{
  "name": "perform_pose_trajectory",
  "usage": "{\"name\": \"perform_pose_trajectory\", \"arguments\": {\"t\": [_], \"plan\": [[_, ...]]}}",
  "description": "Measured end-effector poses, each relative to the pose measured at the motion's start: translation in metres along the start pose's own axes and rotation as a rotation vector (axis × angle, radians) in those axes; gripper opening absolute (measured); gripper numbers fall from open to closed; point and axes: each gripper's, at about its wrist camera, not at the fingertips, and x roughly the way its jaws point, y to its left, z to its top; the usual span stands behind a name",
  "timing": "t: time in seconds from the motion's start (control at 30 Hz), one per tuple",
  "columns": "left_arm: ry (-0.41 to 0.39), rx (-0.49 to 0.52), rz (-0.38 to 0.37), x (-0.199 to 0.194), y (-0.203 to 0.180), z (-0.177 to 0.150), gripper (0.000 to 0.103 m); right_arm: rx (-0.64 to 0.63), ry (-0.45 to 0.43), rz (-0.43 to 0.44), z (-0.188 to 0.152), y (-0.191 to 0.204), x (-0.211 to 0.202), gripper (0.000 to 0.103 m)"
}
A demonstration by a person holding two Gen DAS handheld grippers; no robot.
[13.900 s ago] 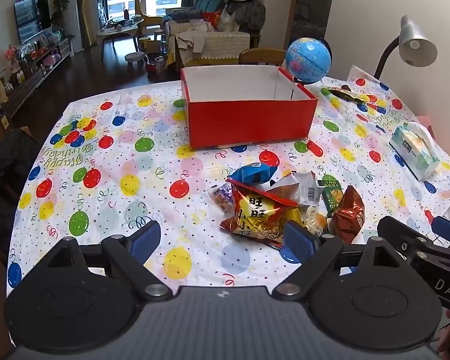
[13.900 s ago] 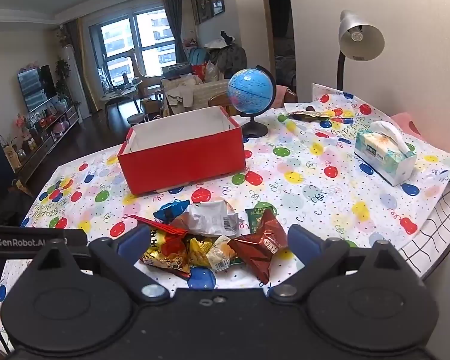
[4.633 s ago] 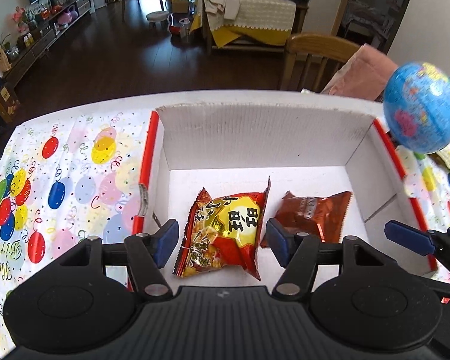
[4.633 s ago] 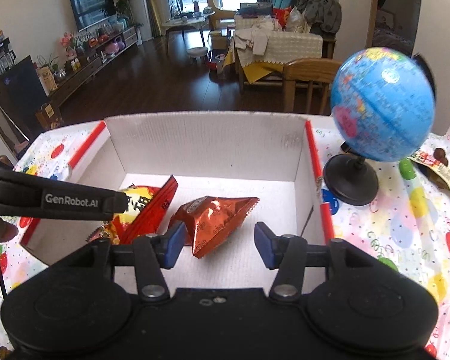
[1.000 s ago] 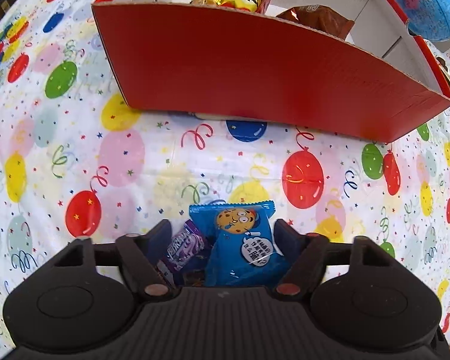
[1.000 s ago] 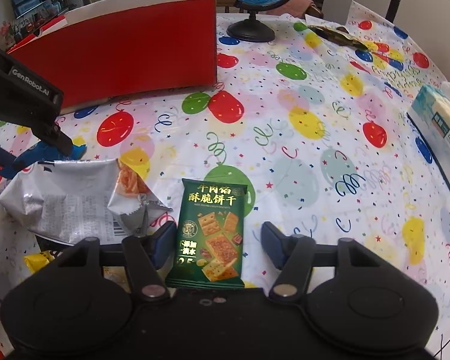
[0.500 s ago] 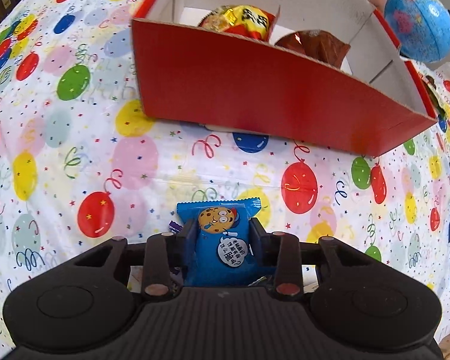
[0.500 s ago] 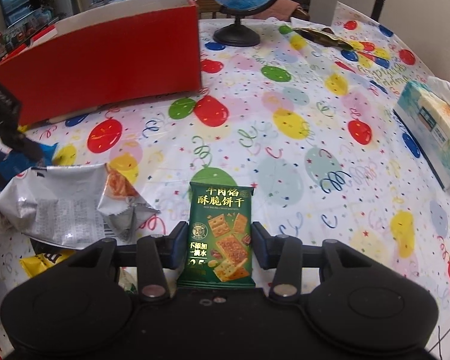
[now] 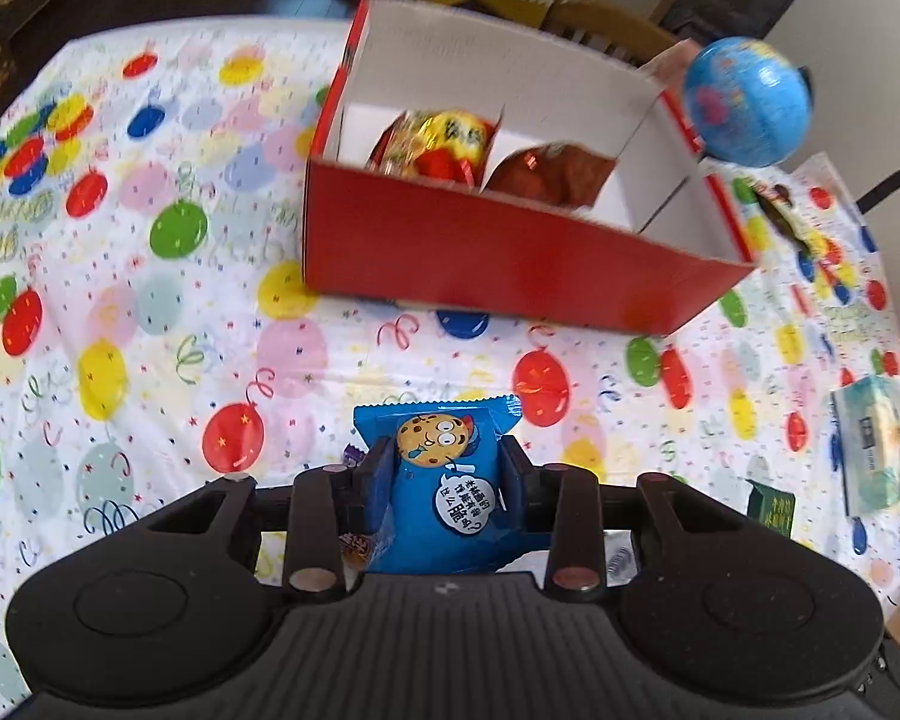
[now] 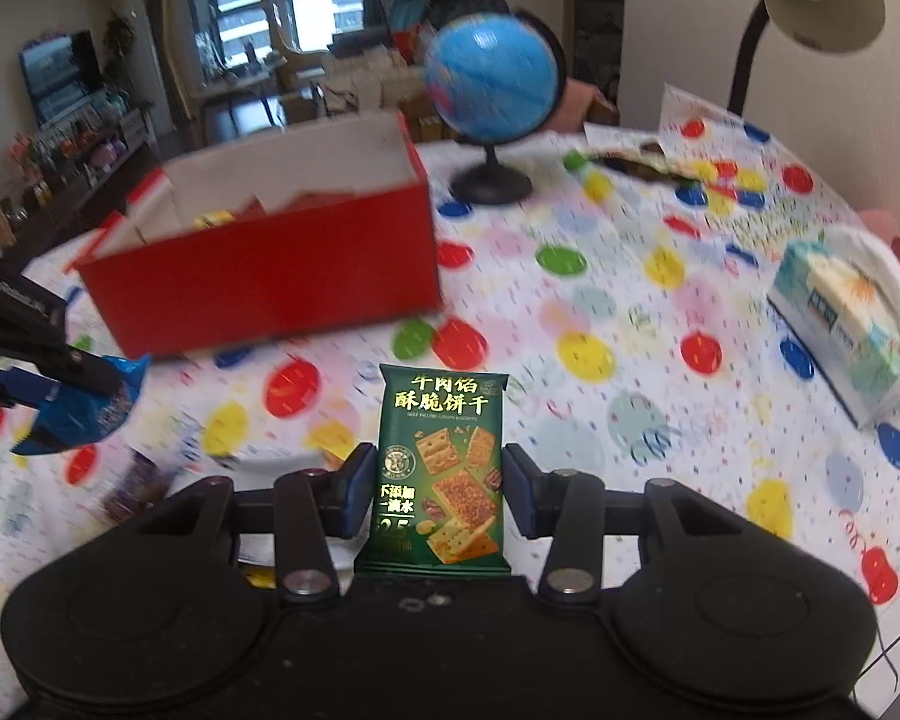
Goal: Organize snacks
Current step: 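Grasp the blue cookie packet with left tool while right tool grasps green cracker packet, then carry both packets into the red box and open both tools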
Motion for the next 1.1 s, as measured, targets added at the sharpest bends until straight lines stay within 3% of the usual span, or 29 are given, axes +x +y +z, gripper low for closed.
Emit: {"name": "perform_pose_trajectory", "arguments": {"t": [0.3,0.6,1.1], "plan": [[-0.118,0.074,-0.036,-0.050,-0.005,0.002,0.036,-0.042,-0.082,0.055,0.031,0.027,-0.036,0.043],[-0.213,0.111,-0.047,-0.083,-0.012,0.022,0.036,-0.066,-0.141,0.098,0.079,0.048,-0.045,0.043],[-0.271,0.112,0.026,-0.072,-0.027,0.085,0.036,-0.119,-0.170,0.132,0.154,0.063,-0.001,0.043]]}}
